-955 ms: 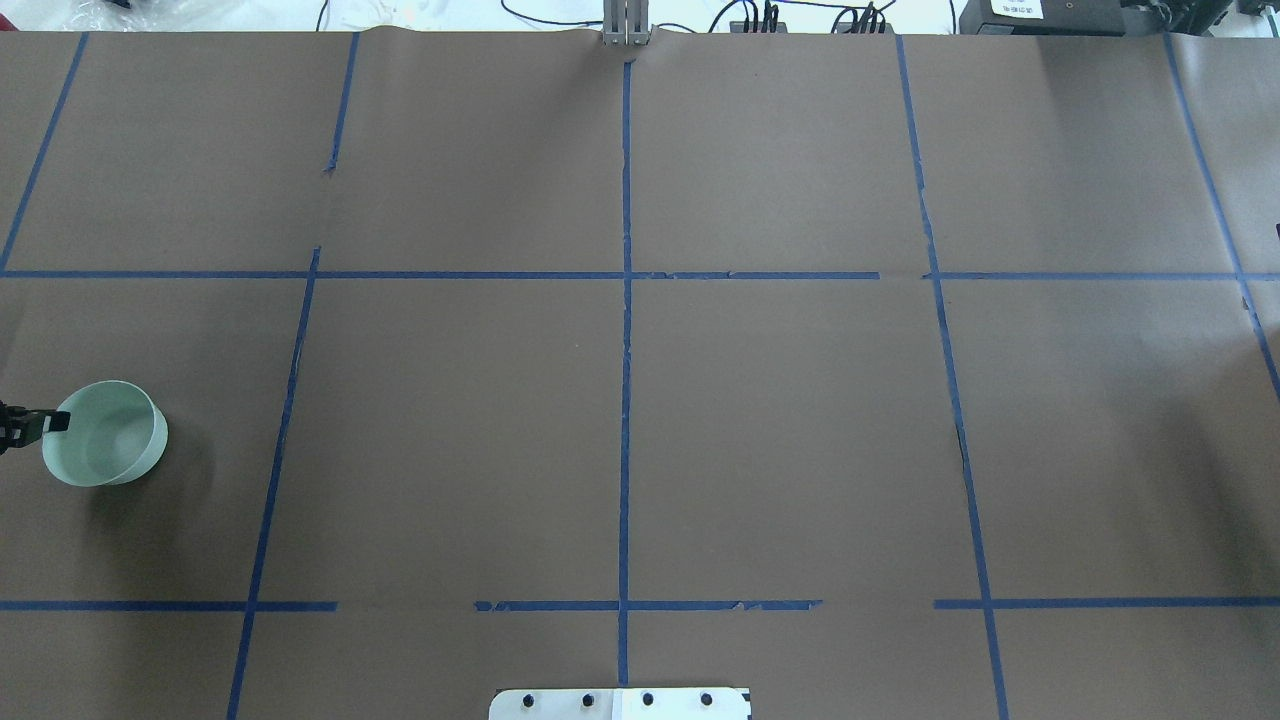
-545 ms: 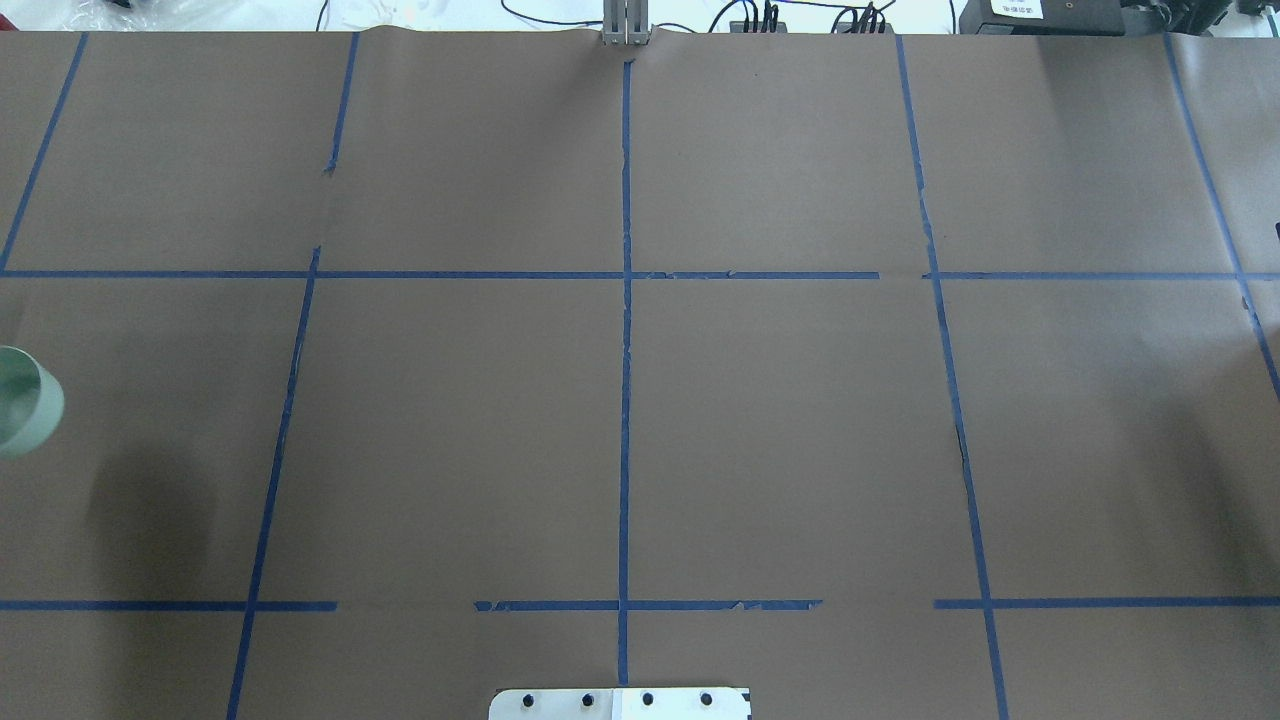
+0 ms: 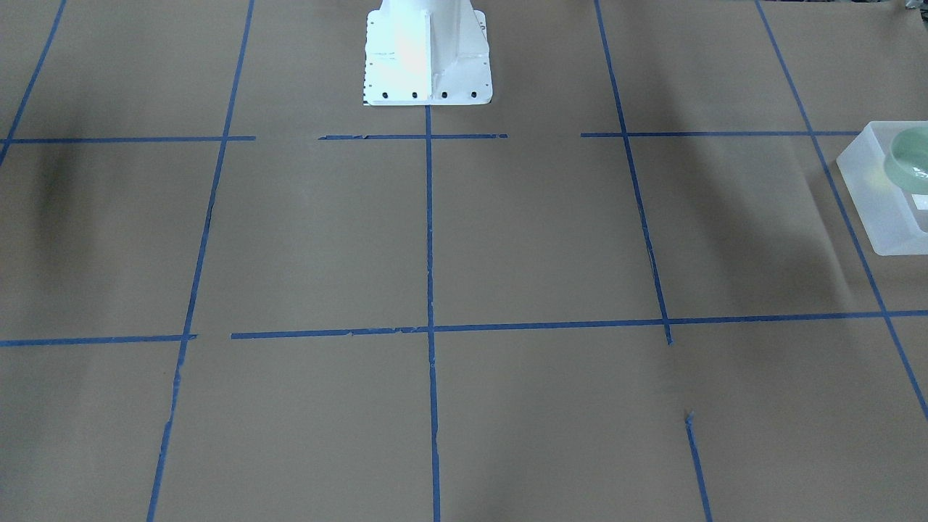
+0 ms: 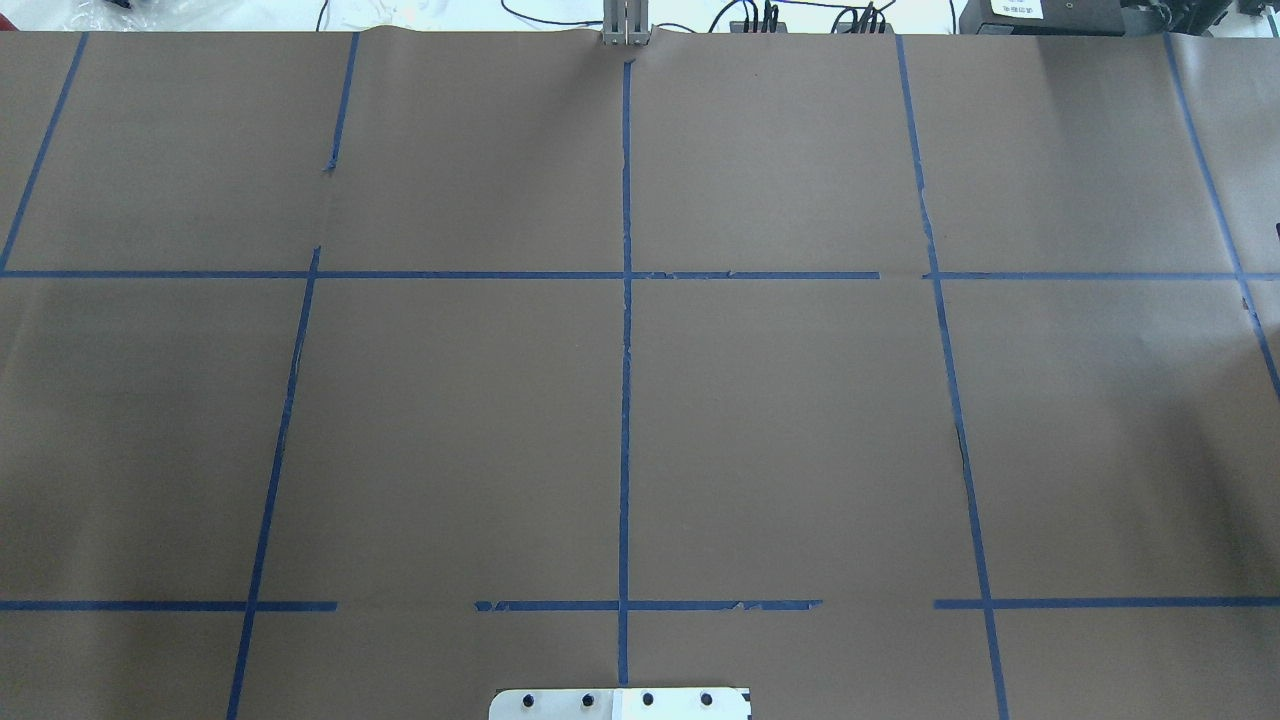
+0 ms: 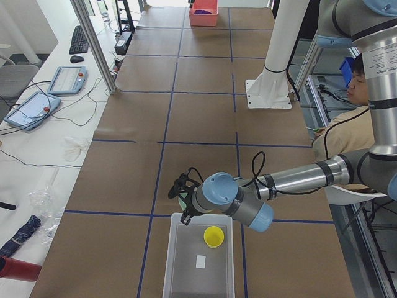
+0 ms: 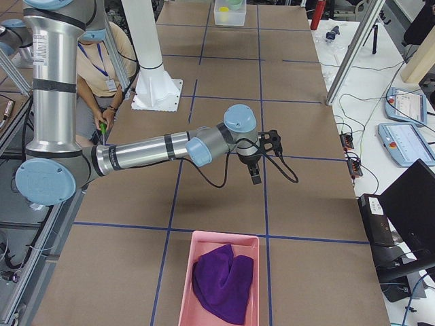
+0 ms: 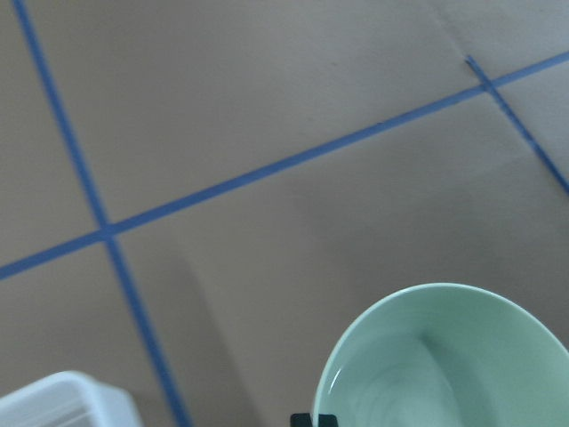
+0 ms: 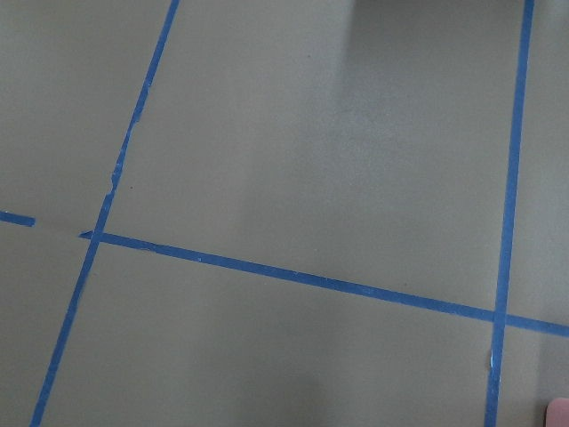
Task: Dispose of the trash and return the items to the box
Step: 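Lift the green bowl with the left gripper and carry it off the table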
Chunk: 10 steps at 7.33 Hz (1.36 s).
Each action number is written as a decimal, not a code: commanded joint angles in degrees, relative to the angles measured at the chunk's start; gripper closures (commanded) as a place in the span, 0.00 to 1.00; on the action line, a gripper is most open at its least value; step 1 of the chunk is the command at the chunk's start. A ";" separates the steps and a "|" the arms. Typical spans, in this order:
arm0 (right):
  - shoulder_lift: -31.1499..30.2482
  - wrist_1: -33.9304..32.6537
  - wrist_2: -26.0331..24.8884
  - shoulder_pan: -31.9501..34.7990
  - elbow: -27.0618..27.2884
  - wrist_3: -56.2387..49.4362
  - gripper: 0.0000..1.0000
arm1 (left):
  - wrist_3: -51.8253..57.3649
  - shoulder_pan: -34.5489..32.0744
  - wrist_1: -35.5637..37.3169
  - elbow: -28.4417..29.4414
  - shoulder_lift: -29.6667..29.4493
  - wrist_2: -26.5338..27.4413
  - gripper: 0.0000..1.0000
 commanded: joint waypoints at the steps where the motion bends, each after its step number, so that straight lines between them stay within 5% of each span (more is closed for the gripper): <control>1: -0.10 0.01 0.00 0.00 -0.07 -0.16 0.00 | 7.34 -4.11 4.80 2.04 -1.27 4.83 1.00; 3: -0.19 0.01 0.00 0.00 -0.15 -0.16 0.00 | 2.00 -3.76 1.14 3.81 -2.15 9.13 1.00; 7: -0.19 0.01 -0.09 0.00 -0.42 -0.07 0.00 | -3.48 4.06 -9.62 8.83 -1.54 9.51 0.99; 8: -0.19 0.01 -0.09 0.00 -0.68 -0.07 0.00 | -3.39 5.55 -10.66 8.91 -1.28 9.51 0.82; 9: -0.19 0.01 -0.09 0.00 -0.85 -0.07 0.00 | -3.39 6.60 -11.81 8.91 -1.19 9.51 0.41; 10: -0.10 -0.08 -0.09 0.00 -0.86 0.10 0.00 | -3.39 7.22 -12.08 8.91 -1.19 9.51 0.27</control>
